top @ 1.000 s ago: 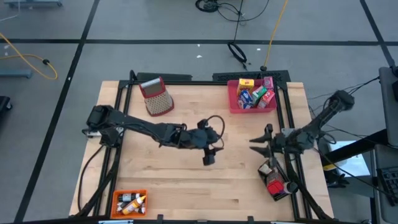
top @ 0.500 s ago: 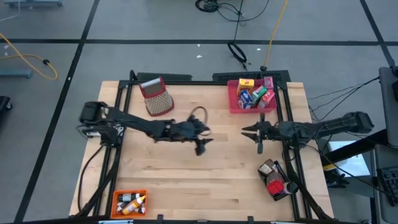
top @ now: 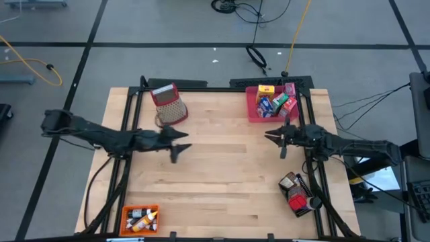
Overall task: Pick & Place Kitchen Items
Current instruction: Return to Home Position
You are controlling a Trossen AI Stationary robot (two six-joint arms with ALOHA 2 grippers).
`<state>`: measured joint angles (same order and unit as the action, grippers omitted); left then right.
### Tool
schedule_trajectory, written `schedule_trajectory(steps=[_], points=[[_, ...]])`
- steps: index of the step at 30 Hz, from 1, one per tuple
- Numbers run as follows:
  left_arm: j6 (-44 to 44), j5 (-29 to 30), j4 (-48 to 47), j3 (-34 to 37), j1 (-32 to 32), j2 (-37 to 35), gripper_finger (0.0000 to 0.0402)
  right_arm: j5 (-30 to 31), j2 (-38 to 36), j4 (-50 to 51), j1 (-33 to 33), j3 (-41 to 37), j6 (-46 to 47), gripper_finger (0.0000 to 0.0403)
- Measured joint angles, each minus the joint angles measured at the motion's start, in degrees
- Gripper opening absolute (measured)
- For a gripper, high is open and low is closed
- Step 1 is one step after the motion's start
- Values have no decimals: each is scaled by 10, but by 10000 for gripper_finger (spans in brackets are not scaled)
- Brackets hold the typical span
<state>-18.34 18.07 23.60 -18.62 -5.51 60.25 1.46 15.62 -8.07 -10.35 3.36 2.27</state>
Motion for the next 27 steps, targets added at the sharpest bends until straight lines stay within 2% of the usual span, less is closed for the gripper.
schedule_trajectory(steps=[8, 12, 15, 22, 27], points=[[2, 3, 61, 174, -32, -206, 255, -45, -57, 25, -57, -5, -2, 54], [8, 61, -38, 180, -44, -272, 255, -134, -67, 44, -64, -6, 15, 51], [6, 93, -74, 179, -44, -291, 255, -135, -66, 33, -63, -7, 16, 49], [-1, 93, -68, 179, -44, -292, 255, -137, -57, 29, -63, -7, 18, 50], [0, 93, -69, 179, -44, -292, 255, -136, -56, 28, -63, -7, 61, 49]])
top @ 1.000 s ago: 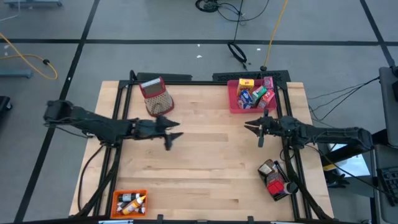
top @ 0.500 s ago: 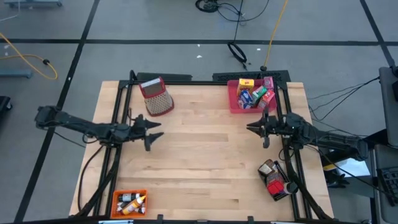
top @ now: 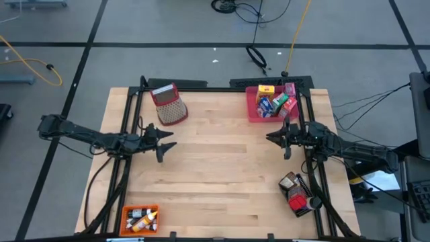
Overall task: Pick & Place Kitchen Items
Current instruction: Return to Home Position
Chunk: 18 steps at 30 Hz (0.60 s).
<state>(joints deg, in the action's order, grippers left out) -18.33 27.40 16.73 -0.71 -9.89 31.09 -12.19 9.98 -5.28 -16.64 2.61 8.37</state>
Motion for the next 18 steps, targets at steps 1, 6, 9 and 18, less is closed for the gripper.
schedule_trajectory(steps=[1, 6, 9, 18], points=[[0, 0, 0, 0, 0, 0, 255, 0, 0, 0, 0, 0, 2, 50], [0, 0, 0, 0, 0, 0, 255, 0, 0, 0, 0, 0, 4, 49], [1, 0, 0, 0, 0, 0, 255, 0, 0, 0, 0, 0, 4, 50], [1, 0, 0, 0, 0, 0, 255, 0, 0, 0, 0, 0, 4, 50]])
